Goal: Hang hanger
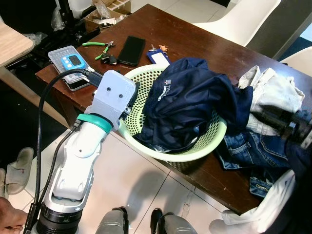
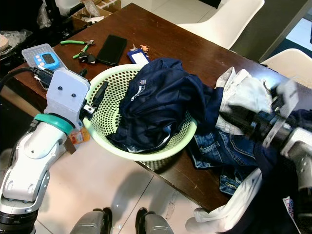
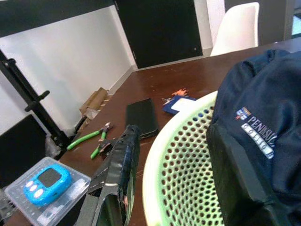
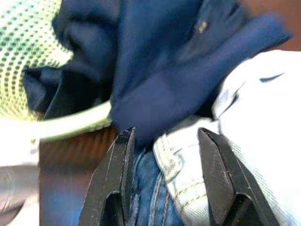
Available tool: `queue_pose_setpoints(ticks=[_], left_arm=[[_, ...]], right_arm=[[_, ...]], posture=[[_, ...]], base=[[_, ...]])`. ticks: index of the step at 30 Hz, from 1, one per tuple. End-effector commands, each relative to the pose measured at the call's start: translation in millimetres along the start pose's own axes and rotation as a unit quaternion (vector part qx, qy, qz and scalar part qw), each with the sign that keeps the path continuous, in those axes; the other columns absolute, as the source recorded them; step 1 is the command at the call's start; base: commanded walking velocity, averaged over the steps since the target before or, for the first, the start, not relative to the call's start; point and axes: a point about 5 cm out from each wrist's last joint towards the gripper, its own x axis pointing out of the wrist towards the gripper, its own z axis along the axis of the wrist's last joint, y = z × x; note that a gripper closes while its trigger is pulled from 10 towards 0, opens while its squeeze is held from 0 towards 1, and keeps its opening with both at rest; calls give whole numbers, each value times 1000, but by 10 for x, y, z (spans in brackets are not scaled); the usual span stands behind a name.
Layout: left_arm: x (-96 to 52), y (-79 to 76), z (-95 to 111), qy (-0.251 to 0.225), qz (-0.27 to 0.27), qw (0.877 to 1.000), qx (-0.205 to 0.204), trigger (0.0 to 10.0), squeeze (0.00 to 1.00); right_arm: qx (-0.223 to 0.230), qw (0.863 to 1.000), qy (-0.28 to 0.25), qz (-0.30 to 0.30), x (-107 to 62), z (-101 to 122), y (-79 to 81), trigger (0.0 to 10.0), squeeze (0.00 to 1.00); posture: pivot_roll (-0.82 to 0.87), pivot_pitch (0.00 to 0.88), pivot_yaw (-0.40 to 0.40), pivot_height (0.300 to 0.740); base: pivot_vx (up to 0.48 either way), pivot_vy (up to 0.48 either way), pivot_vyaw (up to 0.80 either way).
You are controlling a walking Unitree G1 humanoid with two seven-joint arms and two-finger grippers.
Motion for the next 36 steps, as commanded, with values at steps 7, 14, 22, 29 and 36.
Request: queue_pose_setpoints(ticks=[7,14,22,29,36], left_arm=[[-2,-46,-7,-1,-9,1000,-2,10000,0],[-4,-39,-20,2,-8,1000,-1,10000,0],[-1,-30,-35,5,-3,1000,0,10000,0],[-2,-27,-45,7,-2,1000,1,10000,0],[-5,-33,-54,10,0,1000,2,10000,0]], right_arm=[[-2,999,36,35,59,-76,42,10000,0],[15,998,6,58,265,-97,150,9686,0],[64,993,-64,74,618,-100,321,9373,0],[93,990,-92,61,717,-88,330,9529,0],[120,987,-108,-3,753,-135,210,9765,0]], posture=[[61,101,-36,740],[66,102,-35,740],[72,101,-37,740],[74,101,-39,740],[72,103,-38,740]], base=[[0,0,0],[0,0,0],[0,0,0],[0,0,0],[0,0,0]])
